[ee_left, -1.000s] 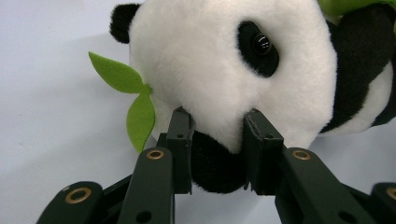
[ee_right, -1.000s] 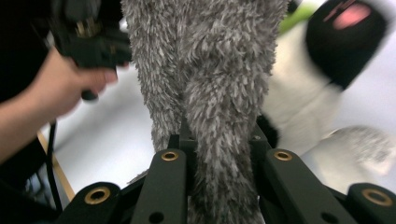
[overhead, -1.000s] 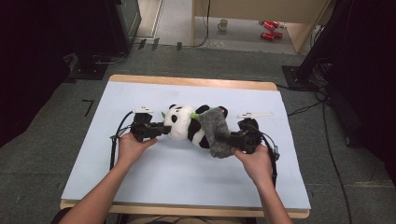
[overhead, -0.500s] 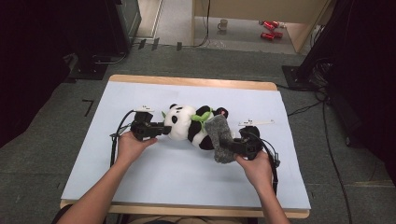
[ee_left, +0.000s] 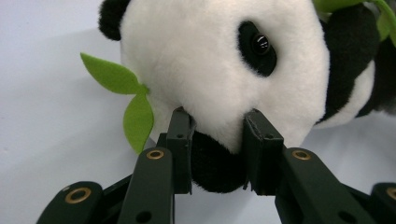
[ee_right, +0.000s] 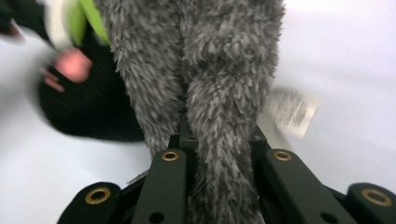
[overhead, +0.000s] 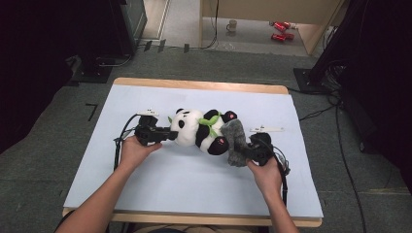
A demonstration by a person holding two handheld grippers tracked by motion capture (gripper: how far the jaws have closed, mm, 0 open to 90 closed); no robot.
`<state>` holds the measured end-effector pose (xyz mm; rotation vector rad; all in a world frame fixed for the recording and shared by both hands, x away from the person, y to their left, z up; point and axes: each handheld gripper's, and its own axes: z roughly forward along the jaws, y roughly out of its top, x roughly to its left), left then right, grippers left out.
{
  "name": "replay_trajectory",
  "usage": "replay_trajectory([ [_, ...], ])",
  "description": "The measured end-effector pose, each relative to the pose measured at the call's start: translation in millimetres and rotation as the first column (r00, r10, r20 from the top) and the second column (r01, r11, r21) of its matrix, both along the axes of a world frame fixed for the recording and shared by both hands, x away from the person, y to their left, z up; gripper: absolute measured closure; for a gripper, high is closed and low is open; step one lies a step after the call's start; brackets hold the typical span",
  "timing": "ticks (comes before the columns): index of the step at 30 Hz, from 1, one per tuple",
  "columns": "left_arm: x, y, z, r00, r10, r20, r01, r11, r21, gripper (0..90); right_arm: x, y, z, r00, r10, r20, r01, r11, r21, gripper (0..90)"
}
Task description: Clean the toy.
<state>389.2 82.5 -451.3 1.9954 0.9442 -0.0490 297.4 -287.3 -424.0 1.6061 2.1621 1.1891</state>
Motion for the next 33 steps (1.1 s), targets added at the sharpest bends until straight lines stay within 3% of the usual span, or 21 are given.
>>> replay_trajectory([
  [4,-5.7,-2.7,1.1,1.0,-0.009,-0.003,0.009,0.9999,0.009,67.5,-9.2,2.1,38.8,0.996,0.02,0.088,-0.025,0.998,0.057,77.6],
  [9,-17.4,-7.5,6.1,0.9997,-0.021,0.015,0.021,0.9996,0.017,67.4,-19.8,23.6,62.9,0.9859,0.105,0.13,-0.118,0.989,0.093,77.5],
  [12,-23.6,-8.7,7.5,0.9992,-0.026,0.029,0.025,0.9992,0.032,67.1,-21.8,45.9,59.3,0.9782,0.178,0.108,-0.186,0.98,0.075,77.5],
  [15,-27.7,-8.4,6.1,0.9992,-0.026,0.03,0.025,0.9992,0.032,67.1,-19.9,66.3,43.7,0.9706,0.232,0.065,-0.235,0.971,0.043,77.5],
  [20,-32.8,-6.8,3.3,0.9992,-0.033,0.023,0.032,0.999,0.029,67.2,-6.4,74.8,14.3,0.9743,0.225,0.006,-0.225,0.974,-0.017,77.6],
  [25,-35.7,-7.7,3.1,0.9983,-0.036,0.045,0.036,0.9992,0.018,66.6,1.4,70.1,13.1,0.977,0.211,0.034,-0.207,0.975,-0.084,77.8],
  [29,-34.6,-5.9,-0.4,0.9946,-0.034,0.098,0.032,0.9993,0.018,55.7,7.7,70.8,15.0,0.9747,0.216,0.057,-0.209,0.971,-0.116,77.8],
  [33,-36.9,-6.4,-3.6,0.9777,-0.095,0.188,0.089,0.9953,0.039,38.0,14.0,70.0,18.8,0.9734,0.216,0.077,-0.204,0.969,-0.137,77.7],
])
